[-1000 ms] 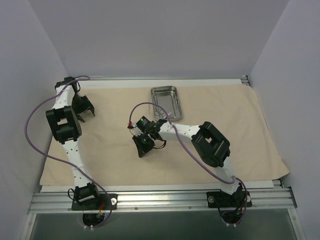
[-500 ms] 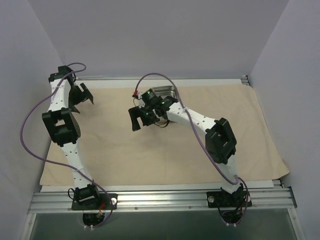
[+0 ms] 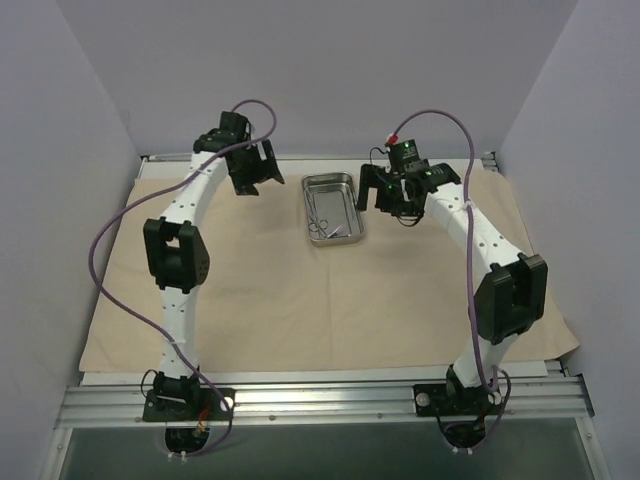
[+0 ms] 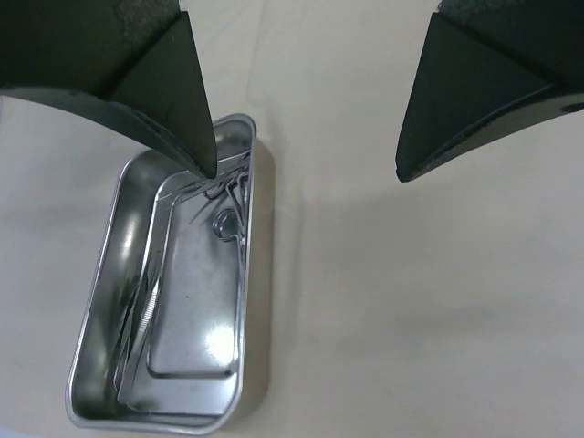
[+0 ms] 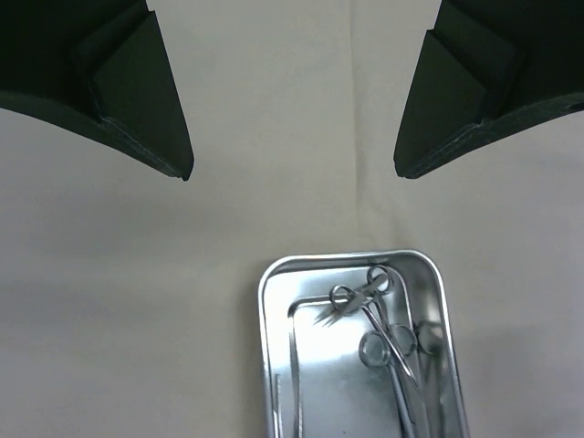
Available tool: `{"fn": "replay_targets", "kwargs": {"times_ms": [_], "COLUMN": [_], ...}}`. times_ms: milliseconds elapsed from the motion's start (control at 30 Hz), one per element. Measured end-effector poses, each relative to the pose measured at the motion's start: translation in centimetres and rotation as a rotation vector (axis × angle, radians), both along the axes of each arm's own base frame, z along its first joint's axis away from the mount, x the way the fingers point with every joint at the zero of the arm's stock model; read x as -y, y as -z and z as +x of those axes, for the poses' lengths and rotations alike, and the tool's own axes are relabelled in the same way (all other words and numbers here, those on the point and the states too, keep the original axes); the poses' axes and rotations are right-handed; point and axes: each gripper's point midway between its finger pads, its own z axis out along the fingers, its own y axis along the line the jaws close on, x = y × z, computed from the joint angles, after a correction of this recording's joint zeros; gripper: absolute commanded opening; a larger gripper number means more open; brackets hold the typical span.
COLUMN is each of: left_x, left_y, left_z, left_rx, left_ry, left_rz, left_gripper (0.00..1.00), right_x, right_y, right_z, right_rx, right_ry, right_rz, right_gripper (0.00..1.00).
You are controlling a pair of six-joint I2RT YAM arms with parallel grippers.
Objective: Open and lay out the surgical kit
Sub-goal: Smooth out the surgical kit at the center of the board, then pick up the container from the surgical kit.
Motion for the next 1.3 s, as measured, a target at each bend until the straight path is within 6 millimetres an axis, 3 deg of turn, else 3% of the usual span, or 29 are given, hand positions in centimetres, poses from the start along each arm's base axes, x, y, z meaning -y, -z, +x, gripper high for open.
{"fn": "replay_targets", "kwargs": {"times_ms": [133,267,367,500,733,1067,1133,1300], "left_x": [5.9,8.5,9.7,10.7,10.8,10.6,10.6,11.0], "left_y": [4.7,8.2,9.1,9.3,10.0,13.0,12.7,11.7], "left_z": [0.3,-0.1,0.8,1.8,1.8,1.3,1.4,1.7], "left_rx": [-0.049,-0.094,-0.081,-0.051,-0.059,-0.109,-0.104,-0.078], "left_ry": [0.073,0.095,0.096,0.085,0.069,0.074,0.074,0.087], "left_rz": [0.0,0.018,0.021,0.025,0.044,0.082,0.082,0.074], "left_gripper": [0.87,0.86,0.86,0.81,0.69,0.51,0.4,0.25], "right_x": [2.6,5.2,6.5,7.5,8.6,9.6,9.7,10.2], "right_y": [0.7,1.0,1.0,0.8,0.6,1.8,1.8,1.9], "right_z": [-2.4,-4.5,-5.3,-5.8,-5.9,-6.5,-6.4,-6.4], "right_rx": [-0.037,-0.054,-0.055,-0.051,-0.051,-0.087,-0.087,-0.088], "right_ry": [0.049,0.1,0.135,0.162,0.191,0.207,0.209,0.208], "right_rz": [-0.01,-0.007,-0.001,0.005,0.007,0.005,0.006,0.004], "right_gripper": [1.0,1.0,1.0,1.0,1.0,1.0,1.0,1.0]}}
